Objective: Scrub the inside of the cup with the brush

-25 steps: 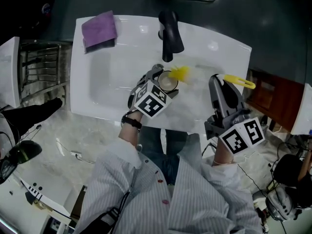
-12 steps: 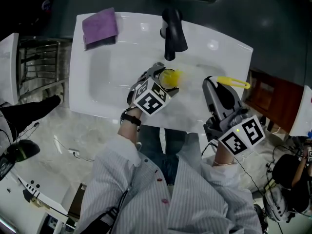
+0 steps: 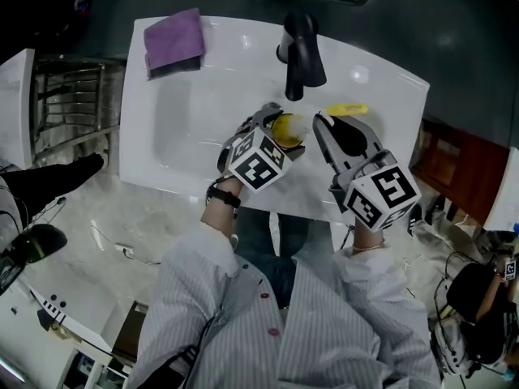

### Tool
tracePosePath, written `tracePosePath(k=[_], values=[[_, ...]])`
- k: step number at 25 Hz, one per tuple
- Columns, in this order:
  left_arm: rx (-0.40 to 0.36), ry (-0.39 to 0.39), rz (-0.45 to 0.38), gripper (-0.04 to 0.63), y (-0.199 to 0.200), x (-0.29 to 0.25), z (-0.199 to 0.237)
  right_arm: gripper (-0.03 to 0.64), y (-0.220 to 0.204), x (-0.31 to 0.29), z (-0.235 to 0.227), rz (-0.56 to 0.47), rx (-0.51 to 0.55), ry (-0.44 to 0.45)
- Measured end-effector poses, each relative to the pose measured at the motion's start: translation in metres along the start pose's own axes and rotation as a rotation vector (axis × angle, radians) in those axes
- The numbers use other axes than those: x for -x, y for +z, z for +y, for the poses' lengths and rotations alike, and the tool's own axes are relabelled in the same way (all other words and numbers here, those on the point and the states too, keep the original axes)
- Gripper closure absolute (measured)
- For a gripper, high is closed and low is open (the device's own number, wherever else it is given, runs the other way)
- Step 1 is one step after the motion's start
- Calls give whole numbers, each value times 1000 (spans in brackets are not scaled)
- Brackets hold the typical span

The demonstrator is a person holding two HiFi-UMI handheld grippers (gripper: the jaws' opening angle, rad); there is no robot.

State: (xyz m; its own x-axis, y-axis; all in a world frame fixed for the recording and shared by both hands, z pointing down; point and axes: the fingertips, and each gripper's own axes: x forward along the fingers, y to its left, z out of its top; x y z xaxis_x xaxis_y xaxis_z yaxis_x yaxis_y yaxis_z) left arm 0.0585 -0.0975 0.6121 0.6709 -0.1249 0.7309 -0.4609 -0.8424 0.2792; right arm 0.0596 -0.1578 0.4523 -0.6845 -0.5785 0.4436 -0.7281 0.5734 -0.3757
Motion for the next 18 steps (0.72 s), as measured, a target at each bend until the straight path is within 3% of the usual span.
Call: tracePosePath(k=[6, 9, 18], values=[[-5, -3, -9, 199, 2, 1, 0, 560, -14, -19, -11, 36, 63, -19], [-17, -2, -8, 199, 2, 0, -1, 560, -24, -15, -21, 49, 32, -28], [-35, -7, -1, 199, 0, -1, -1, 561, -54, 22, -3, 148, 31, 38]])
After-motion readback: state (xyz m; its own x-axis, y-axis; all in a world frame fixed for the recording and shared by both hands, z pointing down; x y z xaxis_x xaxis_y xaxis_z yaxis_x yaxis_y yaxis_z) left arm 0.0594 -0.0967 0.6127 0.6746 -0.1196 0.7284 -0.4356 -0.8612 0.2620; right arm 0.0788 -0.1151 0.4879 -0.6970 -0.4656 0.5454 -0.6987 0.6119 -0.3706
